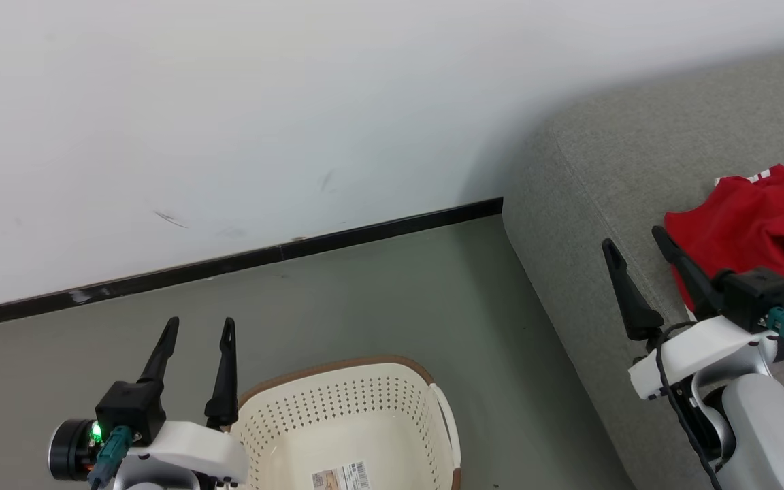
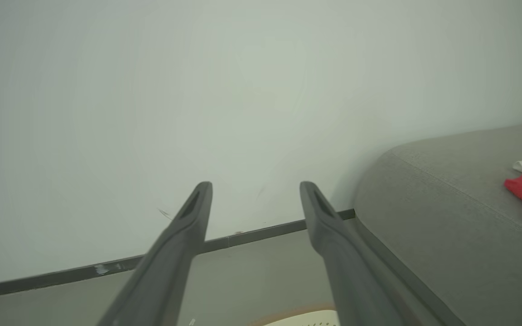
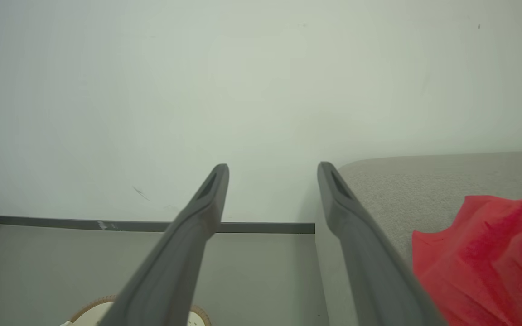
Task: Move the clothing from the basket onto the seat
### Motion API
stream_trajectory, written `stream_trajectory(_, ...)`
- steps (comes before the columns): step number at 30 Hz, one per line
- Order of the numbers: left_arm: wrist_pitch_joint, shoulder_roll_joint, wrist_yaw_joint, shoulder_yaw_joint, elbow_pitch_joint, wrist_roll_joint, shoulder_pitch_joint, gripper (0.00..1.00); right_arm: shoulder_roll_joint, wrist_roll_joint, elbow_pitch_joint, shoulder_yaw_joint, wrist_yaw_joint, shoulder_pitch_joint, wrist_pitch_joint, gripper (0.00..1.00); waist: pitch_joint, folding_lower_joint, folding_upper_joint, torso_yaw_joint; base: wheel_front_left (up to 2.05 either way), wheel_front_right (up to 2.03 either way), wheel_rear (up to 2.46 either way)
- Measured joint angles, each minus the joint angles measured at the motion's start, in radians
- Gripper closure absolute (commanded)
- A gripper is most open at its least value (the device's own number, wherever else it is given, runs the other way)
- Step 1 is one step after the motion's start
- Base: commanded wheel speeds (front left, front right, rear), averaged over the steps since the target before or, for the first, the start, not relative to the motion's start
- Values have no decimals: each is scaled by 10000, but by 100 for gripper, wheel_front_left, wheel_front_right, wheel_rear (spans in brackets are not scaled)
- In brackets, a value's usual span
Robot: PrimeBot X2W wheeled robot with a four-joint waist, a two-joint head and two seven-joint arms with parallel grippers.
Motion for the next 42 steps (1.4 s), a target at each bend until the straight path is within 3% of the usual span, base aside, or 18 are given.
stream_trajectory(26,0,-349,869,1018,-234,59,1231,0,869,-606,-953,-1104,0,2415,0,0,-867,0,0,1137,0,0,0)
stream_trajectory(42,-10,-199,851,1024,-245,351,1630,0,1072,-788,-1300,-1367,0,3271,0,0,-1030,0,0,1168,0,0,0)
